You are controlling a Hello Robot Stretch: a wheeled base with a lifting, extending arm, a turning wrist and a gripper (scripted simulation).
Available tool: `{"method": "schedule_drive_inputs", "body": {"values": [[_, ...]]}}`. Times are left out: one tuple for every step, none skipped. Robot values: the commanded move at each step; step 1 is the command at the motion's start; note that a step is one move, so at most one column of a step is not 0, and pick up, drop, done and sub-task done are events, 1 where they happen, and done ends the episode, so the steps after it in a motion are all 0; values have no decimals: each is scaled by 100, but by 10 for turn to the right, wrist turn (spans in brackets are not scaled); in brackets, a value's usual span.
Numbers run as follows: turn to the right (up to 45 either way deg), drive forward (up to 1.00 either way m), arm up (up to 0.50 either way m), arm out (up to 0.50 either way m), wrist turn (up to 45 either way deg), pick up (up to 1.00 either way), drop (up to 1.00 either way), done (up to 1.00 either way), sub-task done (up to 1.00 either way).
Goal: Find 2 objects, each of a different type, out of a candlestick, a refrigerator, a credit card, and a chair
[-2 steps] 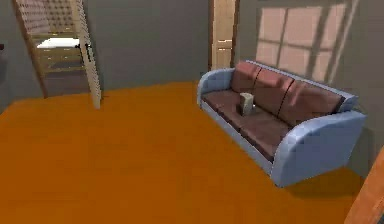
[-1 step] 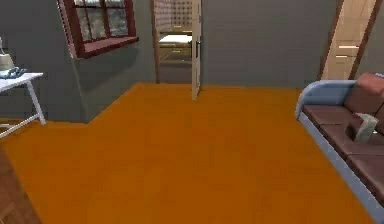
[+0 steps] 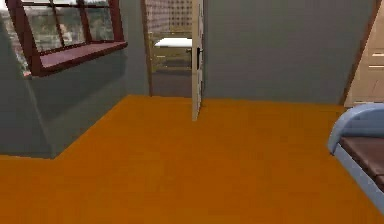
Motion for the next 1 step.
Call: {"method": "schedule_drive_inputs", "body": {"values": [[-360, 0, 0, 0, 0, 0, 0, 0, 0]]}}
